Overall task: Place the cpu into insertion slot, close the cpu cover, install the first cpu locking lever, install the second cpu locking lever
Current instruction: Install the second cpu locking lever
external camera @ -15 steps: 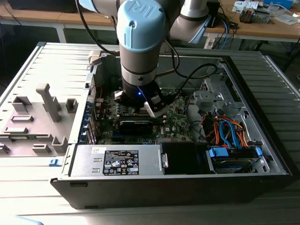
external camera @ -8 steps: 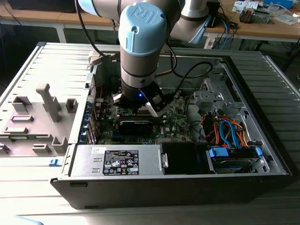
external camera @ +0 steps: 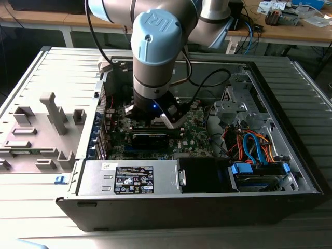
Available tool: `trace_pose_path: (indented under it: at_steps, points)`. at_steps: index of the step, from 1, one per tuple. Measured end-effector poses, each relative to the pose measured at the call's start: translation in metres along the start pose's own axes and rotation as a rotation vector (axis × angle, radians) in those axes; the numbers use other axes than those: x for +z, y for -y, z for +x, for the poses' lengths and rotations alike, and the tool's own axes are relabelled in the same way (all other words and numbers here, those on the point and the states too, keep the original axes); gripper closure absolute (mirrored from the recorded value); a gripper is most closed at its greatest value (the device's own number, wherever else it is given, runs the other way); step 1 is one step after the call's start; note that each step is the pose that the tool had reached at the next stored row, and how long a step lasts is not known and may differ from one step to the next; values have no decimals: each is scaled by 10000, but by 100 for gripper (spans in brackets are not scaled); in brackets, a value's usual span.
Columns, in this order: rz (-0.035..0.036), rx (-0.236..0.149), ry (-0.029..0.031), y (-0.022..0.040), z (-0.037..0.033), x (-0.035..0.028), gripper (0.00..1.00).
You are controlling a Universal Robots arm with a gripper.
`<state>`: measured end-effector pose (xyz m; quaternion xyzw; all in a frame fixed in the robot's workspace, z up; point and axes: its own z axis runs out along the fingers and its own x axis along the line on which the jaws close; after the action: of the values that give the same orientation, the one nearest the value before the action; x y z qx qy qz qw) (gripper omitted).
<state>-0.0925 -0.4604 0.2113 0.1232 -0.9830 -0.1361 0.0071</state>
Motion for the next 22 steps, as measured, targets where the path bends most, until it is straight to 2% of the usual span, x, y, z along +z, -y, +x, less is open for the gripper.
trace_pose_path:
  at_steps: [3, 6, 8, 9, 10, 11, 12, 13, 14, 15, 16, 17, 18, 22]
  points:
    - [-48, -3, 13, 3, 28, 4, 89]
    - [-154, -10, 40, 10, 57, 4, 89]
    - [-218, -14, 57, 36, 68, 4, 89]
    - [-313, -16, 80, 125, 90, 23, 89]
    - [-576, -28, 142, 133, 114, 105, 89]
    - [-617, -32, 154, 102, 116, 131, 89]
    - [-621, -32, 155, 96, 113, 162, 89]
    - [-427, -21, 120, 92, 112, 175, 89]
    - [-380, -31, 106, 86, 109, 181, 89]
    - [-364, -38, 97, 83, 107, 182, 89]
    - [-512, -47, 126, 88, 109, 177, 89]
    - [-813, -65, 200, 89, 109, 179, 89]
    - [-845, -66, 209, 85, 108, 182, 89]
    - [-849, -66, 213, 84, 107, 184, 89]
